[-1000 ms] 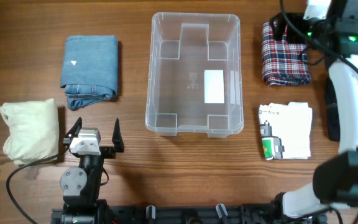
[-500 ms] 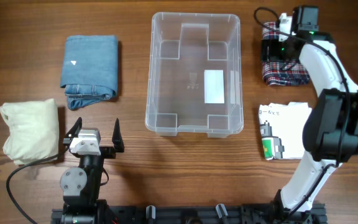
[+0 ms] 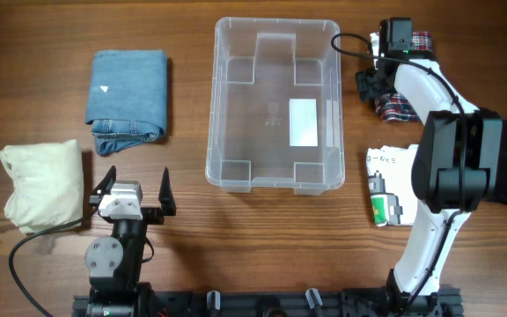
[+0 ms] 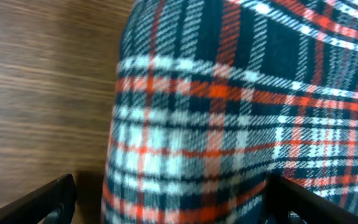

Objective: Pack container
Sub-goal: 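Grasp the plaid cloth with the right gripper and lift it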

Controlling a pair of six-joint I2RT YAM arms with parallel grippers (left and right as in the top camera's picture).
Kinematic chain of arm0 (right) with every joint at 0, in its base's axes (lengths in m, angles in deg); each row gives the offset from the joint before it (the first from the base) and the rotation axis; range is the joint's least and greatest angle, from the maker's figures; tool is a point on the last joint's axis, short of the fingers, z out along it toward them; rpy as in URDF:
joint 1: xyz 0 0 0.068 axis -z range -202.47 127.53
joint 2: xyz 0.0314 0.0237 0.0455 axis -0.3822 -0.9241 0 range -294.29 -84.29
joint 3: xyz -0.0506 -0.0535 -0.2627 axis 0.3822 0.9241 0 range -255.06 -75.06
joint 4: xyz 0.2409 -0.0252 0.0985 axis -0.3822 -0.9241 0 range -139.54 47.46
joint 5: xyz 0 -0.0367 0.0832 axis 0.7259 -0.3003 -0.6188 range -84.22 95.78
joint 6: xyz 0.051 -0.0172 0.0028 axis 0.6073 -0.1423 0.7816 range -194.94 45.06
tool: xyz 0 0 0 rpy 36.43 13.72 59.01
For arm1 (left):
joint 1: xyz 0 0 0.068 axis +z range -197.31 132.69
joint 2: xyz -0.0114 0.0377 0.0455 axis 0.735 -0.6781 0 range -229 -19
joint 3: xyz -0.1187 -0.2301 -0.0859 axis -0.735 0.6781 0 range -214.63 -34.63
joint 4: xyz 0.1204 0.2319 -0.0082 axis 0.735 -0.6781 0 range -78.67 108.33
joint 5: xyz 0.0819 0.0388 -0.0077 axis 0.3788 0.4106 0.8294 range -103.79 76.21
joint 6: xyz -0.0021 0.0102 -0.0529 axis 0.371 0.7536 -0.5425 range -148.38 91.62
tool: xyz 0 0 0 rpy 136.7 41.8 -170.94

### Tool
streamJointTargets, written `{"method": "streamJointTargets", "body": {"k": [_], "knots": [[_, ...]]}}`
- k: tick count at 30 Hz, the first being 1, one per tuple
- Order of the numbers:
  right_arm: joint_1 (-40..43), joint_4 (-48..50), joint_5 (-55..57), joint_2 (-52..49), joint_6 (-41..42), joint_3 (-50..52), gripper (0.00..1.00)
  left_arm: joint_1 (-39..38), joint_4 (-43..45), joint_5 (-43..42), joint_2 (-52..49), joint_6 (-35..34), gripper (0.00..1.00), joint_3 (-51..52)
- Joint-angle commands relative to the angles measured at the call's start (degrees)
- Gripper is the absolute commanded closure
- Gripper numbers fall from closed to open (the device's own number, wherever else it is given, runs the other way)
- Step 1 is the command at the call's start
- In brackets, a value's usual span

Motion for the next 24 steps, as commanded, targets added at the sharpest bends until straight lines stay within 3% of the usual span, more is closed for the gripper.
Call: {"method": "streamJointTargets", "body": {"k": [1, 8, 17, 24], "knots": [[0.44, 1.09, 5.68, -3.15, -0.57, -1.03, 0.00, 0.46, -0.44, 0.13, 0.13, 0.81, 0.00, 0.20], [0.44, 4.22, 14.73, -3.61, -1.09, -1.03, 0.00, 0.46, -0.44, 0.13, 0.13, 0.81, 0.00, 0.20], [0.37, 4.17, 13.42, -4.15, -6.82, -0.98, 0.01, 0.46, -0.44, 0.13, 0.13, 0.81, 0.00, 0.20], [0.37, 4.17, 13.07, -5.62, -6.97, -0.83, 0.12, 0.46, -0.44, 0.13, 0.13, 0.81, 0.00, 0.20]]}}
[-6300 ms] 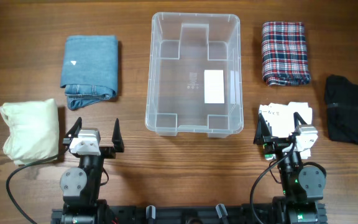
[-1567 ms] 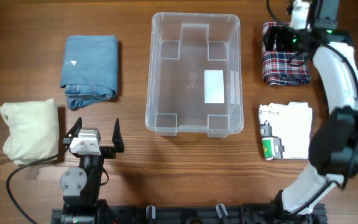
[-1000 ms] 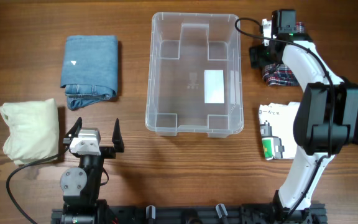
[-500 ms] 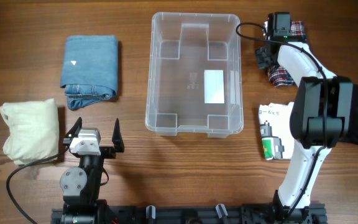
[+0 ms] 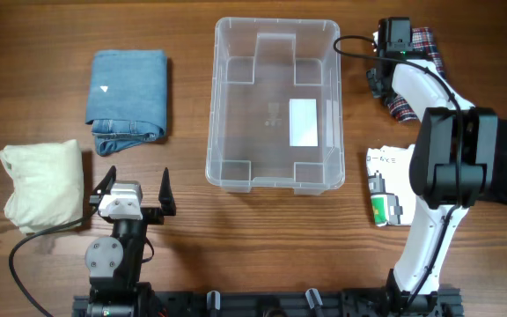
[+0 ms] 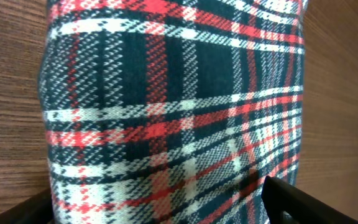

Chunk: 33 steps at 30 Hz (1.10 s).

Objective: Pack container
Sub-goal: 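Grasp the plaid cloth with the right gripper and lift it, then carry the plaid cloth over the clear container with the right gripper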

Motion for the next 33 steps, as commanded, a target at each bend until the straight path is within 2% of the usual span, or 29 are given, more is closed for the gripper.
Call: {"method": "streamJointTargets", "body": {"k": [1, 3, 6, 14, 16, 23, 33], "knots": [[0.35, -0.44, 0.98, -3.54, -1.33, -0.13, 0.18, 0.48, -0.42, 0.13, 0.13, 0.81, 0.00, 0.20], [0.35, -0.44, 0.92, -3.54, -1.05, -0.13, 0.30, 0.48, -0.42, 0.13, 0.13, 0.81, 0.00, 0.20], [0.35, -0.44, 0.11, -3.54, 0.07, -0.13, 0.41, 0.48, -0.42, 0.13, 0.13, 0.81, 0.00, 0.20], [0.35, -0.39, 2.84, -3.32, 6.03, -0.48, 0.64, 0.48, -0.42, 0.13, 0.13, 0.81, 0.00, 0.20], [0.35, -0.37, 3.61, -2.49, 8.31, -0.81, 0.76, 0.48, -0.42, 0.13, 0.13, 0.81, 0.00, 0.20], [0.35, 0.28, -1.11, 7.10, 12.70, -1.16, 0.80, 0.48, -0.42, 0.13, 0.13, 0.81, 0.00, 0.20], [-2.89, -4.09, -2.23, 29.11, 19.04, -1.16, 0.80, 0.48, -0.42, 0.13, 0.13, 0.81, 0.00, 0.20]]}}
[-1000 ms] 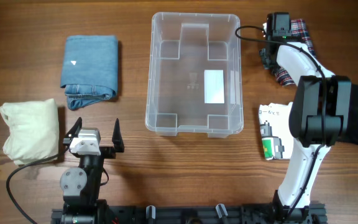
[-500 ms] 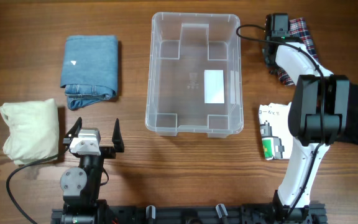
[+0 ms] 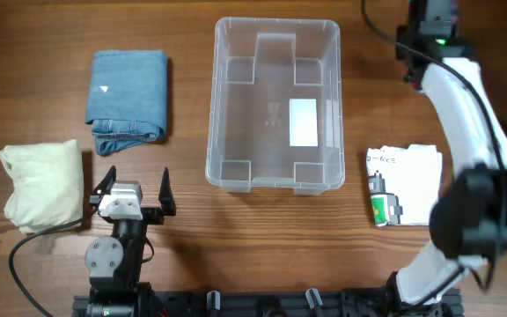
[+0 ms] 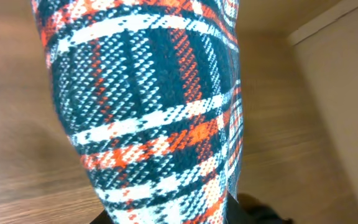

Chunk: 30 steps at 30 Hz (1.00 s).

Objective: Pack container
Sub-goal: 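Carry the plaid cloth over the clear container with the right gripper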

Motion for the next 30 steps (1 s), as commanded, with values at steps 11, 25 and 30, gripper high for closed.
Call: {"method": "streamJointTargets", "body": {"k": [11, 25, 30], "knots": [[-22.49, -7.19, 0.13, 15.54, 21.20, -0.85, 0.76, 0.46, -0.44, 0.13, 0.13, 0.81, 0.00, 0.20], [-33.22, 3.41, -0.15, 2.29, 30.12, -0.85, 0.73, 0.46, -0.44, 0.13, 0.13, 0.81, 0.00, 0.20], [-33.22, 4.11, -2.99, -3.02, 30.12, -0.85, 0.73, 0.46, -0.44, 0.13, 0.13, 0.81, 0.00, 0.20]]}}
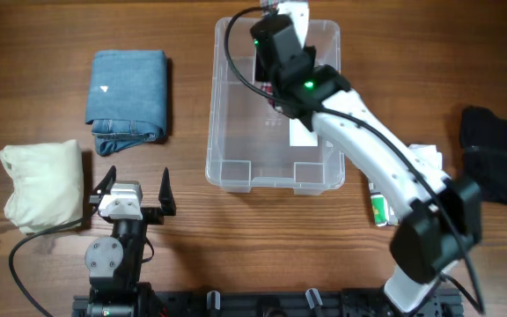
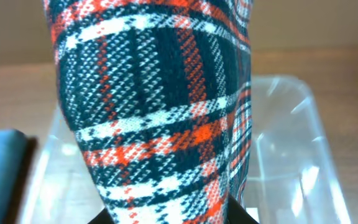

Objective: Pack container
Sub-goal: 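Carry the plaid cloth over the clear container with the right gripper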

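Note:
My right gripper (image 1: pixel 278 70) hangs over the far half of the clear plastic container (image 1: pixel 227 114), shut on a folded plaid cloth (image 2: pixel 154 106) of red, white and dark blue. In the right wrist view the cloth fills the middle, and the container's rim (image 2: pixel 294 87) lies below it. From overhead the arm hides nearly all of the cloth; only a sliver (image 1: pixel 268 88) shows. My left gripper (image 1: pixel 135 189) rests open near the front edge, holding nothing.
Folded blue jeans (image 1: pixel 128 92) lie at the back left, with a cream cloth bundle (image 1: pixel 44 185) in front of them. Right of the container are a white packet (image 1: pixel 403 180), partly under my right arm, and a black item (image 1: pixel 489 154) that looks like folded cloth.
My right gripper, with the plaid cloth in it, has moved left from the table's far right corner to above the container. The left arm has not moved.
My right gripper stood open around the plaid cloth lying on the table right of the container. It was still low on it a moment later. Then it held the cloth raised at the far right, and now holds it over the container.

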Controlling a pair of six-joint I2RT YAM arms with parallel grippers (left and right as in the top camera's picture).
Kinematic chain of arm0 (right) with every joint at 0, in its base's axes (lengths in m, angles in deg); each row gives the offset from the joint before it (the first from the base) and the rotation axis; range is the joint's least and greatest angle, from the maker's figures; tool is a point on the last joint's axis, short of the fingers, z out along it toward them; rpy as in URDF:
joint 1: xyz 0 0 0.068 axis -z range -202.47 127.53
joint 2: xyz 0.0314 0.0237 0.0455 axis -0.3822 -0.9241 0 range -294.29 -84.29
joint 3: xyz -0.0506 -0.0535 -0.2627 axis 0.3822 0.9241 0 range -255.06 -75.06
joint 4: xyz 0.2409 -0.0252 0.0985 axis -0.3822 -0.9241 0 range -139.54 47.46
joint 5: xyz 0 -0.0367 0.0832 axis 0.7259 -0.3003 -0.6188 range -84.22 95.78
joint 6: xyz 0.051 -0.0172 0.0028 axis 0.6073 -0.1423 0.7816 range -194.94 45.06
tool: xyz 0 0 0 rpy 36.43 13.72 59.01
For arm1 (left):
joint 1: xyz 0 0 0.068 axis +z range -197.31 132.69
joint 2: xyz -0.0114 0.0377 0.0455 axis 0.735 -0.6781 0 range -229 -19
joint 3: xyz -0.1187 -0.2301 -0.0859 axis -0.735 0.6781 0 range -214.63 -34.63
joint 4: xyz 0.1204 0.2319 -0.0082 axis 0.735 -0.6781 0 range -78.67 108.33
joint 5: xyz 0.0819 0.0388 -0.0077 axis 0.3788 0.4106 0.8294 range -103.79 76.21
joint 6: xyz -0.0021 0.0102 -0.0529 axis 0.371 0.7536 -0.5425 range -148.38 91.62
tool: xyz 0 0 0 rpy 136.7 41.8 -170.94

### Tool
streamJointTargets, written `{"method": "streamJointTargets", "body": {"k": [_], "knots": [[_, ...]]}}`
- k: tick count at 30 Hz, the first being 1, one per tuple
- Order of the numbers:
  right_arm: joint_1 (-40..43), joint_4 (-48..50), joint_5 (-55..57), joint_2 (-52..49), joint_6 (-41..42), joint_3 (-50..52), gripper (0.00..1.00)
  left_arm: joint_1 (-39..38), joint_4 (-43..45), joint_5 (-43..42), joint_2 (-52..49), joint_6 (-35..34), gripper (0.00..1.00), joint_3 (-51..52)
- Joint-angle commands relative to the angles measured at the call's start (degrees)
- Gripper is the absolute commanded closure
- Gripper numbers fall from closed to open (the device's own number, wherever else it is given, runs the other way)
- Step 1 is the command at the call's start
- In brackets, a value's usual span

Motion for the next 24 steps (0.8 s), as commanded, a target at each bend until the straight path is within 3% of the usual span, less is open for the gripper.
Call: {"method": "streamJointTargets", "body": {"k": [1, 6, 10, 24], "knots": [[-0.09, 1.51, -1.70, -2.73, 1.33, -0.85, 0.73, 0.46, -0.44, 0.13, 0.13, 0.81, 0.00, 0.20], [-0.09, 2.60, -3.37, -6.36, 2.73, -0.85, 0.71, 0.46, -0.44, 0.13, 0.13, 0.81, 0.00, 0.20], [-0.09, 3.19, -4.31, -8.37, 2.62, -0.85, 0.27, 0.46, -0.44, 0.13, 0.13, 0.81, 0.00, 0.20], [-0.09, 6.62, -10.25, -8.37, 2.75, -0.83, 0.19, 0.46, -0.44, 0.13, 0.13, 0.81, 0.00, 0.20]]}}
